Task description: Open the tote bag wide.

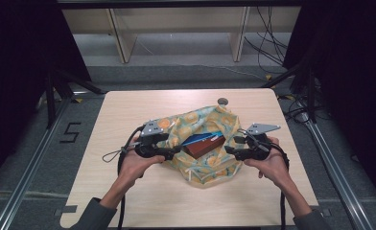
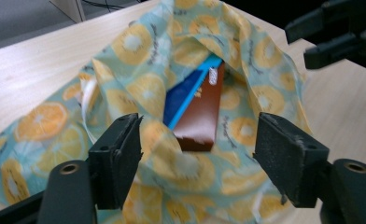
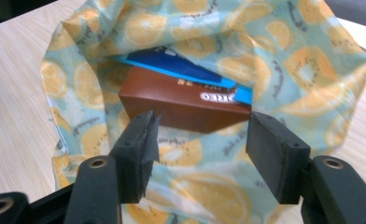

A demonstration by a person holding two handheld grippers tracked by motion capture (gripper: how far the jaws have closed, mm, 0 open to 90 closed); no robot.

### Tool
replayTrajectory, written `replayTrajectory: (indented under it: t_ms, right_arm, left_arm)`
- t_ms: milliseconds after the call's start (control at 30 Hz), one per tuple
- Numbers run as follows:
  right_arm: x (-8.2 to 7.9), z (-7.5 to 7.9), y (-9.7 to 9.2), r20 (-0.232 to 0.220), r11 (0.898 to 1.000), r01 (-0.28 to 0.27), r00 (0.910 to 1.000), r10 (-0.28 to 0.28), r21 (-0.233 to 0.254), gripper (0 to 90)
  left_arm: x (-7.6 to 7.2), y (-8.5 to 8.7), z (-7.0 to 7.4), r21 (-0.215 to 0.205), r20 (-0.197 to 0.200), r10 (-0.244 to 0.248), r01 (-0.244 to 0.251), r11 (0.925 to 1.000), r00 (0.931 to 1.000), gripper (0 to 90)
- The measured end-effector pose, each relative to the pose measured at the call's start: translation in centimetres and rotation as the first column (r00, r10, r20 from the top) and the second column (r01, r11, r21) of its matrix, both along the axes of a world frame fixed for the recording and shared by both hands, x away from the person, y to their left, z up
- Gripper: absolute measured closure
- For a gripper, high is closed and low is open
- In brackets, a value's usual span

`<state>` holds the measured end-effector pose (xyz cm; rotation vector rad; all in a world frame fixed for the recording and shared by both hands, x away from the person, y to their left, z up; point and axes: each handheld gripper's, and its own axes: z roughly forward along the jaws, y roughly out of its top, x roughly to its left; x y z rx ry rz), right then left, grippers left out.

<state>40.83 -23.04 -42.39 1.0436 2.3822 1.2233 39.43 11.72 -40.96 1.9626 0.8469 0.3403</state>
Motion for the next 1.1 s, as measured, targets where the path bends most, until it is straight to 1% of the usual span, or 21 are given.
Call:
replayTrajectory:
  t_ms: [33,67,100,133,233,267,333,367,433,467,500,533,633,667,733,767,800,867,1000,1067,1100]
  right_arm:
    - [-0.1,-0.1,-0.2,0.001,1.000,-0.001,1.0000,0.001,0.005,42.3]
    - [-0.2,-0.2,-0.4,-0.003,1.000,0.012,0.9999,-0.012,-0.002,41.8]
    - [-0.4,-0.5,-0.4,-0.002,0.999,0.029,0.9996,-0.028,0.021,41.4]
    - [-0.4,-0.5,-0.8,-0.005,1.000,0.013,0.9999,-0.012,0.019,41.0]
    - [-0.6,-0.7,-1.5,0.001,1.000,0.021,0.9998,-0.021,0.015,40.6]
    - [-0.9,-0.8,-1.5,-0.024,0.999,0.042,0.9988,-0.042,0.021,40.6]
    - [-1.1,-1.0,-1.8,0.001,0.999,0.040,0.9992,-0.040,0.020,40.4]
    - [-1.3,-0.9,-1.8,-0.021,0.999,0.045,0.9988,-0.044,0.029,40.3]
    - [-1.4,-0.9,-2.1,0.002,0.999,0.037,0.9993,-0.037,0.014,39.9]
    - [-1.6,-1.0,-2.0,-0.011,0.998,0.050,0.9987,-0.050,0.040,39.7]
    - [-1.7,-1.0,-2.1,-0.006,0.998,0.051,0.9987,-0.051,0.030,39.4]
    - [-1.6,-1.1,-2.2,0.030,0.999,0.037,0.9988,-0.038,0.030,39.1]
    - [-2.0,-1.2,-2.3,0.011,0.999,0.049,0.9987,-0.049,0.022,38.3]
    - [-2.3,-1.3,-2.2,-0.004,0.997,0.063,0.9980,-0.063,0.033,38.0]
    - [-2.3,-1.4,-2.5,0.007,0.998,0.051,0.9987,-0.051,0.024,37.5]
    - [-2.5,-1.5,-2.3,-0.013,0.997,0.055,0.9984,-0.054,0.049,37.3]
    - [-2.4,-1.7,-2.4,0.002,0.998,0.058,0.9983,-0.058,0.036,37.1]
    - [-2.6,-1.8,-2.6,-0.004,0.997,0.071,0.9975,-0.071,0.016,37.0]
    - [-2.9,-2.0,-2.7,0.009,0.998,0.066,0.9978,-0.066,0.017,36.7]
    - [-3.2,-2.1,-2.7,-0.001,0.998,0.056,0.9984,-0.056,0.023,36.6]
    - [-3.3,-2.1,-2.8,0.002,0.998,0.060,0.9982,-0.060,0.010,36.6]
  left_arm:
    - [-0.4,0.0,-0.2,-0.012,-0.003,0.018,-0.018,0.9998,0.9998,29.9]
    - [-0.7,0.2,-0.3,-0.006,-0.011,0.014,-0.014,0.9999,0.9998,29.2]
    - [-1.0,0.3,-0.4,-0.018,-0.007,0.013,-0.013,0.9998,0.9999,28.0]
    - [-1.4,0.4,-0.6,-0.031,-0.010,0.021,-0.022,0.9993,0.9997,27.0]
    - [-2.0,1.0,-0.9,-0.008,-0.009,0.025,-0.025,0.9997,0.9996,25.6]
    - [-2.2,1.1,-1.1,-0.016,-0.008,0.039,-0.039,0.9991,0.9992,24.5]
    - [-2.5,1.4,-1.5,-0.014,-0.008,0.043,-0.043,0.9990,0.9990,23.6]
    - [-2.6,1.7,-1.7,-0.006,-0.015,0.040,-0.040,0.9992,0.9991,22.3]
    - [-3.0,1.9,-2.2,-0.015,-0.021,0.049,-0.049,0.9987,0.9986,21.6]
    - [-3.2,1.9,-2.4,-0.021,-0.024,0.052,-0.052,0.9984,0.9984,21.4]
    - [-3.4,2.1,-2.6,-0.014,-0.028,0.056,-0.056,0.9983,0.9981,21.1]
    - [-3.5,2.1,-2.9,-0.023,-0.033,0.055,-0.056,0.9981,0.9979,20.7]
    - [-4.0,2.3,-3.5,-0.025,-0.040,0.059,-0.060,0.9979,0.9975,18.7]
    - [-4.1,2.4,-3.7,-0.025,-0.035,0.061,-0.062,0.9977,0.9975,17.9]
    - [-4.3,2.6,-3.9,-0.022,-0.042,0.060,-0.061,0.9979,0.9973,16.8]
    - [-4.3,2.6,-4.0,-0.032,-0.041,0.067,-0.068,0.9972,0.9969,16.2]
    - [-4.4,2.7,-4.1,-0.025,-0.043,0.066,-0.067,0.9974,0.9969,15.8]
    - [-4.6,2.7,-4.2,-0.039,-0.036,0.060,-0.061,0.9974,0.9976,15.7]
    - [-5.1,2.8,-4.6,-0.030,-0.031,0.061,-0.062,0.9976,0.9977,15.5]
    - [-5.4,2.9,-4.8,-0.023,-0.027,0.059,-0.060,0.9979,0.9979,15.5]
    - [-5.5,3.0,-5.0,-0.025,-0.022,0.051,-0.052,0.9984,0.9985,15.5]
